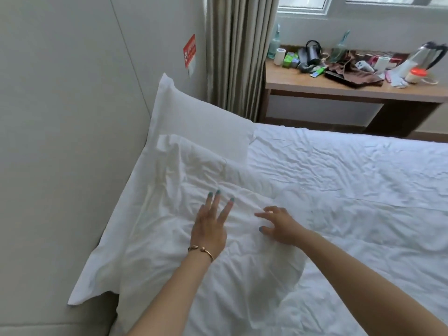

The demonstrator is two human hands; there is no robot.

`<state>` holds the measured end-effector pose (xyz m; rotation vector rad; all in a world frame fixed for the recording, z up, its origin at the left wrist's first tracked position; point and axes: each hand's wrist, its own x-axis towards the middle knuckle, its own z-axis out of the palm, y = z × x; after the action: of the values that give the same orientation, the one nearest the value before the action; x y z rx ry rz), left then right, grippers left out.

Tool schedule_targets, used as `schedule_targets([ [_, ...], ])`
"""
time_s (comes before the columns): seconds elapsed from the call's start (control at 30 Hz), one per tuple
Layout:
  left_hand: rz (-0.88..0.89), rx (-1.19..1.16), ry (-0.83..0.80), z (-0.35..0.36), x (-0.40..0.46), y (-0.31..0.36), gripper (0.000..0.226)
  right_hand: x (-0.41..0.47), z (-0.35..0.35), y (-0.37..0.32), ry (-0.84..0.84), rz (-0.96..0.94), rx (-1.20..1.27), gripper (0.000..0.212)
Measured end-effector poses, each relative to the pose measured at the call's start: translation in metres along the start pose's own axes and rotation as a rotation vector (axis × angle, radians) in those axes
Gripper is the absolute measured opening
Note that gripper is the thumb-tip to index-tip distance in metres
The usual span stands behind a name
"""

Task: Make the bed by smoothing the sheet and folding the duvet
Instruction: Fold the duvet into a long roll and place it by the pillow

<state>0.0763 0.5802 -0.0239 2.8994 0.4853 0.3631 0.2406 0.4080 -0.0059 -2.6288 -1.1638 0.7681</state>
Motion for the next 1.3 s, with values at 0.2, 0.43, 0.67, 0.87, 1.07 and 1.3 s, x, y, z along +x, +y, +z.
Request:
schedule_targets([
  [0.2, 0.126, -0.085, -0.614, 0.017, -0.043, 0.110, 0.083, -0.051, 0.007, 0.046, 0.194, 0.462, 0.406, 0.118],
  [0.43, -0.079, -0.098, -0.327, 0.018, -0.050, 0.156, 0.105, -0.072, -0.003, 0.064, 0.079, 0.051, 0.916, 0.111],
  [0.67, -0.207, -0.210, -0.147, -0.026, -0.025, 0.131, 0.084, -0.079, -0.035, 0.065, -0.091, -0.231, 0.563, 0.110],
  [0.87, -0.143, -0.223, -0.145, -0.049, -0.022, 0.098, 0.064, -0.056, -0.022, 0.034, 0.010, -0.368, 0.461, 0.147],
  [1.07, -0.167, -0.372, -0.118, -0.044, -0.008, 0.048, 0.057, -0.017, -0.031, -0.015, 0.017, -0.301, 0.660, 0.127],
  [1.3, -0.230, -0.332, 0.068, -0.040, 0.030, 0.003, 0.027, 0.040, -0.074, -0.098, 0.293, 0.032, 0.876, 0.018],
])
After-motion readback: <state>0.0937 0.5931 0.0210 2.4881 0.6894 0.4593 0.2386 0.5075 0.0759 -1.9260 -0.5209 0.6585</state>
